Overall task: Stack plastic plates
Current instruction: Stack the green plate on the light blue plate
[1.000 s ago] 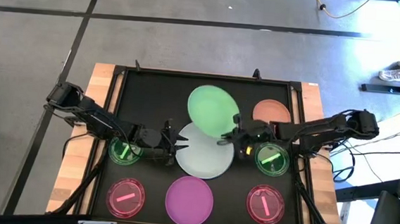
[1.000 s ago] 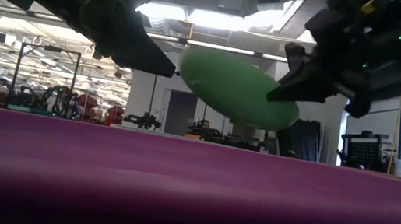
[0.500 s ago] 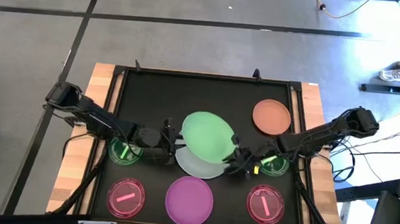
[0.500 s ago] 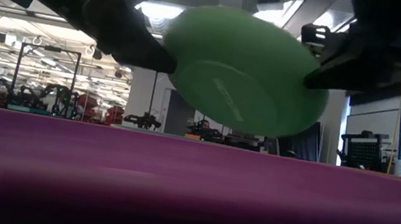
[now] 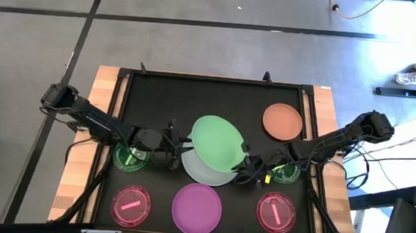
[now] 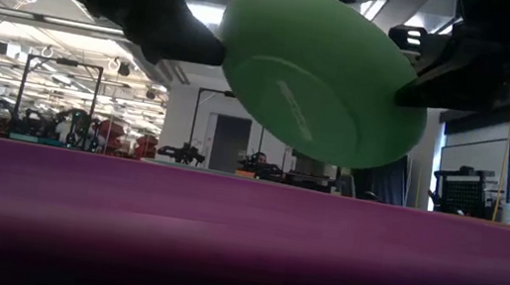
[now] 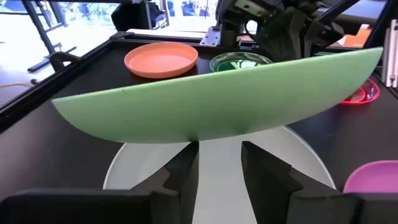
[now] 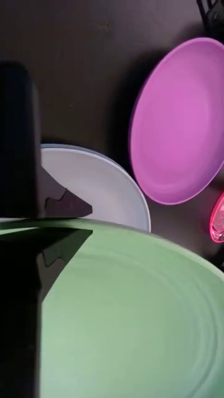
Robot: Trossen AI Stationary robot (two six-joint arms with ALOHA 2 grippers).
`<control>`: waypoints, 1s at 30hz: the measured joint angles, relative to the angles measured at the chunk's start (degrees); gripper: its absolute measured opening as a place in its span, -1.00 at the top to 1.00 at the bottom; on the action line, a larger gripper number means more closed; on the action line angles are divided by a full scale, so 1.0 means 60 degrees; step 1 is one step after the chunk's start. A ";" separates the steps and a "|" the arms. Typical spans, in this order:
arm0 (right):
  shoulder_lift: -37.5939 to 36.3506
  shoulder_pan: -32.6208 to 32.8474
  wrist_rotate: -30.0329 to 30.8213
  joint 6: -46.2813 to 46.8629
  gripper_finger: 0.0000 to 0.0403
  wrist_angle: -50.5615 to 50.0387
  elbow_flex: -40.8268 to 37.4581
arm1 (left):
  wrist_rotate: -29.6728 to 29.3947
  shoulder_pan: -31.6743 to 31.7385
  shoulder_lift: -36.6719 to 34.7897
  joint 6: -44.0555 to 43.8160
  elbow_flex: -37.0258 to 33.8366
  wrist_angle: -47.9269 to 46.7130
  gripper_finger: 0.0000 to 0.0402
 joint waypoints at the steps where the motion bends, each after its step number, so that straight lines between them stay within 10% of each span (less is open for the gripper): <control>1: 0.0001 0.0039 0.0009 0.0005 0.99 0.0002 0.0000 | -0.0037 0.0000 -0.0006 -0.0034 0.0000 -0.0001 0.43; 30: 0.0986 0.0391 -0.1071 0.0856 0.99 0.0259 -0.0005 | -0.0067 0.0007 -0.0063 -0.0192 0.0000 -0.0733 0.43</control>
